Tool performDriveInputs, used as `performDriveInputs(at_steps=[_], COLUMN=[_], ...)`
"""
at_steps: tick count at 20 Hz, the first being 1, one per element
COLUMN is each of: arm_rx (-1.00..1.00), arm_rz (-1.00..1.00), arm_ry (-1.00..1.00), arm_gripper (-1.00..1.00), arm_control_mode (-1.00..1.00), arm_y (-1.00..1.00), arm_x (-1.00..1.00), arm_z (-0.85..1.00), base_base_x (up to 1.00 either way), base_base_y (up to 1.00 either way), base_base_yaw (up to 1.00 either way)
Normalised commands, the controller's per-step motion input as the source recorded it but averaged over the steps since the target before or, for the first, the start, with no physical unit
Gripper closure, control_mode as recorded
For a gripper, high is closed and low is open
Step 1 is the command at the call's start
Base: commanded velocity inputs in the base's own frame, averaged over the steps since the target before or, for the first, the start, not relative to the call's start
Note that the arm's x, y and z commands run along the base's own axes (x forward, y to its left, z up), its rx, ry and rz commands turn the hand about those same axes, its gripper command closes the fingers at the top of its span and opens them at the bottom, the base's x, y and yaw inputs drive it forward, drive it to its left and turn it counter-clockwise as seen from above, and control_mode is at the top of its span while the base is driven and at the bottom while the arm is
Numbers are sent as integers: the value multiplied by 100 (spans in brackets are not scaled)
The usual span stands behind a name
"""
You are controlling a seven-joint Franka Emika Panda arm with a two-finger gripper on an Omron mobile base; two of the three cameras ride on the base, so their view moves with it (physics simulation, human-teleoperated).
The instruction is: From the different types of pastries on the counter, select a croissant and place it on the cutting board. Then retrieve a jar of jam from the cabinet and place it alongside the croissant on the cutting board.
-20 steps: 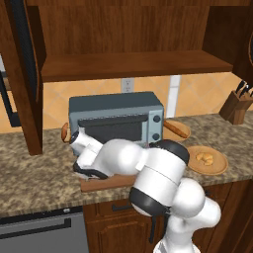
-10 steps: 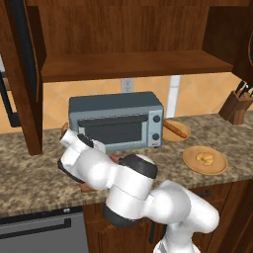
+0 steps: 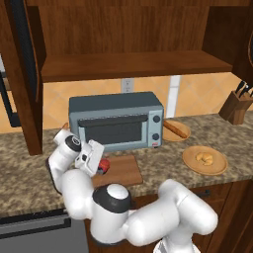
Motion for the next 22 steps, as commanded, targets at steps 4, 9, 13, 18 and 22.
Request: performDriveInputs(at_steps=[4,9,13,18,22], arm_rx=[0,0,0,0,0], arm_rz=[6,9,7,3,5], arm_ry=[0,0,0,0,-1], arm_gripper=[100,100,100,-100,-100], arm_control_mode=[-100,-100,-100,-100,-100], arm_y=[0,0,0,0,0], arm_x=[0,0,0,0,14], arm_z=[-32,-32,-32,-28,-17], base_base_x=[0,0,0,0,0], base_base_y=[0,0,0,0,0], base_base_yaw=[0,0,0,0,0])
